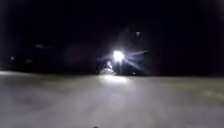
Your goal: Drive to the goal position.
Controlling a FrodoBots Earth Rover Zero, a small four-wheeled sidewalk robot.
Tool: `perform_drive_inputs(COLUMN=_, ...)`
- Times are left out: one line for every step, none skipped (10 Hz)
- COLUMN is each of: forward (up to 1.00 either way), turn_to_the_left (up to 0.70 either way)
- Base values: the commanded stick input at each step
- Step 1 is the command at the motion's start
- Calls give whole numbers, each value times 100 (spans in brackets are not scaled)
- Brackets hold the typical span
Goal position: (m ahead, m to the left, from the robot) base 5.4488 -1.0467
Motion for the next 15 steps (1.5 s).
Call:
perform_drive_inputs(forward=85, turn_to_the_left=-18)
perform_drive_inputs(forward=85, turn_to_the_left=-19)
perform_drive_inputs(forward=85, turn_to_the_left=-19)
perform_drive_inputs(forward=85, turn_to_the_left=-20)
perform_drive_inputs(forward=85, turn_to_the_left=-20)
perform_drive_inputs(forward=85, turn_to_the_left=-14)
perform_drive_inputs(forward=85, turn_to_the_left=-8)
perform_drive_inputs(forward=85, turn_to_the_left=-2)
perform_drive_inputs(forward=85, turn_to_the_left=0)
perform_drive_inputs(forward=85, turn_to_the_left=0)
perform_drive_inputs(forward=85, turn_to_the_left=0)
perform_drive_inputs(forward=85, turn_to_the_left=3)
perform_drive_inputs(forward=85, turn_to_the_left=11)
perform_drive_inputs(forward=85, turn_to_the_left=16)
perform_drive_inputs(forward=85, turn_to_the_left=15)
